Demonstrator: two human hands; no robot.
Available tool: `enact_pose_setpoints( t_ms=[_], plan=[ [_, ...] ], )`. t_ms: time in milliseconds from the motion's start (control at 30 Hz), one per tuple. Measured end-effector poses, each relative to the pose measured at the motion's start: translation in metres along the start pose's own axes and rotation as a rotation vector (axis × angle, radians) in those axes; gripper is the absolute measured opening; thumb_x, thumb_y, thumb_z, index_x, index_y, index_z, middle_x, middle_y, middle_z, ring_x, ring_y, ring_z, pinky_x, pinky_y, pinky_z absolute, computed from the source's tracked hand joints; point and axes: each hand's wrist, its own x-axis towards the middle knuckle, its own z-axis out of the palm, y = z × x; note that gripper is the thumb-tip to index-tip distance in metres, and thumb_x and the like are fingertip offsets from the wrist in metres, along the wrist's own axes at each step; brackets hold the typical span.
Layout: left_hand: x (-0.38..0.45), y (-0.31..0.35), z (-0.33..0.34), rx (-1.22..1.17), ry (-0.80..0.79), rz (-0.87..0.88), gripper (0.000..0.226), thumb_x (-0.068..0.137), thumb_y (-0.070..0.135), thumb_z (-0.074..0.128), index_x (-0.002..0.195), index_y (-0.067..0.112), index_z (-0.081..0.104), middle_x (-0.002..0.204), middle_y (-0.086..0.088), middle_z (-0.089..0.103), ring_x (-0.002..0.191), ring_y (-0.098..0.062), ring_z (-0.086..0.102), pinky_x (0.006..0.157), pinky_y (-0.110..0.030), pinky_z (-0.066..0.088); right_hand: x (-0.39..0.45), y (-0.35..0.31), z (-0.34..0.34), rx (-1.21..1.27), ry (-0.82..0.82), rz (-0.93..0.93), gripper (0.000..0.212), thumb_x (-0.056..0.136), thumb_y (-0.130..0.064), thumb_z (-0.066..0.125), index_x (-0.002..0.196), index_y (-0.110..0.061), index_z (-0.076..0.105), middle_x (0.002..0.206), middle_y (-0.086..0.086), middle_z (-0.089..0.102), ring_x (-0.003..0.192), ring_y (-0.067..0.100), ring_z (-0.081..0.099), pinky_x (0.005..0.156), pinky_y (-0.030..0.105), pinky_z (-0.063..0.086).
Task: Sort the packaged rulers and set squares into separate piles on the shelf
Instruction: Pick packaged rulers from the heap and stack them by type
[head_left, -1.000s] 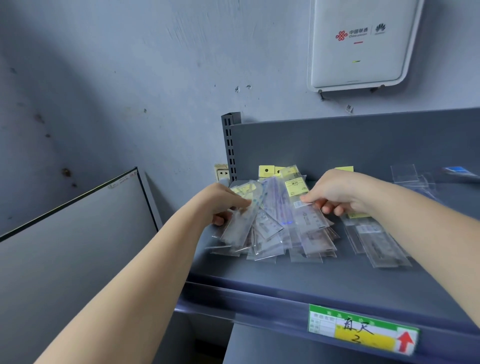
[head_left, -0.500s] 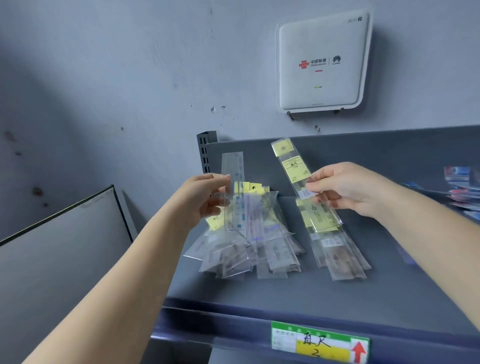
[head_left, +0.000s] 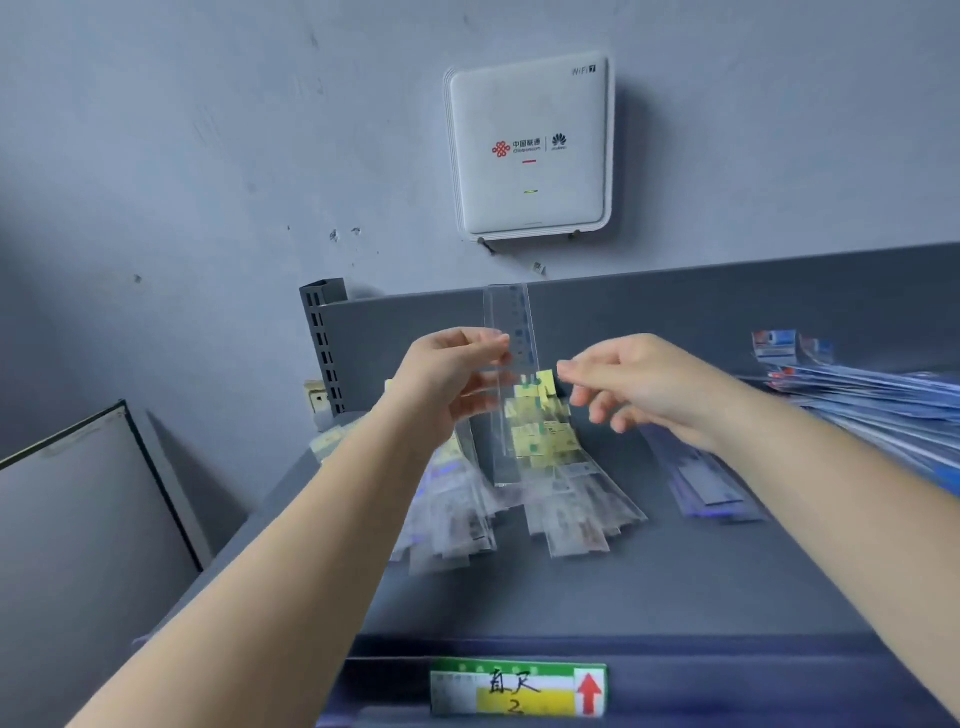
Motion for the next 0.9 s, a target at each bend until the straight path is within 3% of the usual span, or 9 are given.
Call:
enact_pose_setpoints(
  t_ms=[100, 200, 300, 367, 400, 467, 600, 733, 900],
  plan=[
    [0.006, -0.002, 0.019, -0.173, 0.024, -0.035, 0.009, 0.090, 0.007, 0.059, 0.082, 0.009, 0.056, 0.066, -0.005, 0.064, 0.043, -0.010, 0.059, 0.041, -0.017, 0.046, -0.006, 0.007, -0.005, 0.030, -0.038, -0.030, 0.014, 0.095, -0.017, 0.051, 0.097, -0.010, 0.063, 0.078, 0.005, 0.064, 0.062, 0.015, 0.059, 0.055, 0.023, 0.048],
    [0.011, 0.000, 0.030, -0.475, 0.076, -0.113, 0.006, 0.091, 0.001, 0.056, 0.091, 0.005, 0.051, 0.058, -0.009, 0.065, 0.034, -0.010, 0.055, 0.038, -0.017, 0.047, -0.007, 0.016, -0.025, 0.176, 0.004, -0.014, 0.018, 0.093, -0.001, 0.048, 0.098, -0.011, 0.062, 0.082, 0.008, 0.068, 0.066, 0.018, 0.064, 0.063, 0.027, 0.053],
    [0.017, -0.002, 0.040, -0.699, 0.145, -0.105, 0.014, 0.088, -0.007, 0.056, 0.100, -0.001, 0.051, 0.070, -0.014, 0.068, 0.049, -0.014, 0.066, 0.049, -0.025, 0.057, -0.009, 0.027, -0.043, 0.405, -0.044, 0.024, 0.020, 0.094, 0.000, 0.047, 0.104, -0.009, 0.063, 0.088, 0.008, 0.070, 0.071, 0.016, 0.067, 0.066, 0.026, 0.058],
    [0.021, -0.005, 0.050, -0.738, 0.172, -0.051, 0.018, 0.085, -0.012, 0.057, 0.096, 0.002, 0.052, 0.087, -0.017, 0.066, 0.066, -0.020, 0.068, 0.052, -0.024, 0.058, -0.008, 0.030, -0.041, 0.403, -0.046, 0.000, 0.020, 0.092, -0.003, 0.052, 0.107, -0.012, 0.063, 0.092, 0.005, 0.071, 0.075, 0.014, 0.067, 0.072, 0.027, 0.058],
    [0.021, -0.007, 0.055, -0.741, 0.174, -0.034, 0.019, 0.084, -0.013, 0.058, 0.092, 0.004, 0.051, 0.083, -0.016, 0.065, 0.069, -0.021, 0.067, 0.054, -0.023, 0.058, -0.006, 0.031, -0.037, 0.398, -0.017, -0.017, 0.019, 0.091, -0.006, 0.056, 0.107, -0.013, 0.063, 0.094, 0.004, 0.071, 0.076, 0.014, 0.067, 0.074, 0.028, 0.057],
    [0.021, -0.012, 0.065, -0.718, 0.157, -0.021, 0.022, 0.082, -0.012, 0.061, 0.092, 0.005, 0.050, 0.069, -0.011, 0.067, 0.067, -0.019, 0.067, 0.060, -0.022, 0.059, -0.002, 0.030, -0.028, 0.456, 0.098, -0.038, 0.013, 0.089, -0.012, 0.060, 0.101, -0.014, 0.064, 0.094, 0.004, 0.070, 0.076, 0.013, 0.066, 0.075, 0.028, 0.056],
    [0.020, -0.021, 0.075, -0.532, 0.054, -0.036, 0.020, 0.080, -0.004, 0.067, 0.092, 0.006, 0.055, 0.072, -0.009, 0.069, 0.065, -0.016, 0.070, 0.068, -0.025, 0.059, 0.007, 0.034, -0.029, 0.743, 0.360, -0.017, 0.003, 0.087, -0.012, 0.063, 0.085, -0.011, 0.064, 0.081, 0.005, 0.067, 0.070, 0.013, 0.064, 0.068, 0.023, 0.054],
    [0.021, -0.022, 0.076, -0.374, 0.006, -0.050, 0.005, 0.082, 0.004, 0.067, 0.083, 0.006, 0.063, 0.067, -0.004, 0.066, 0.060, -0.012, 0.069, 0.056, -0.022, 0.057, 0.009, 0.039, -0.046, 0.910, 0.469, 0.003, 0.007, 0.088, -0.015, 0.062, 0.083, -0.011, 0.063, 0.079, 0.005, 0.069, 0.070, 0.014, 0.067, 0.064, 0.024, 0.054],
    [0.021, -0.023, 0.070, -0.062, -0.072, 0.009, 0.008, 0.081, 0.004, 0.067, 0.086, 0.009, 0.065, 0.061, -0.004, 0.063, 0.052, -0.011, 0.064, 0.049, -0.022, 0.054, 0.008, 0.040, -0.062, 0.952, 0.592, -0.008, 0.009, 0.091, -0.013, 0.058, 0.082, -0.012, 0.061, 0.079, 0.005, 0.069, 0.068, 0.015, 0.068, 0.062, 0.024, 0.054]
  ],
)
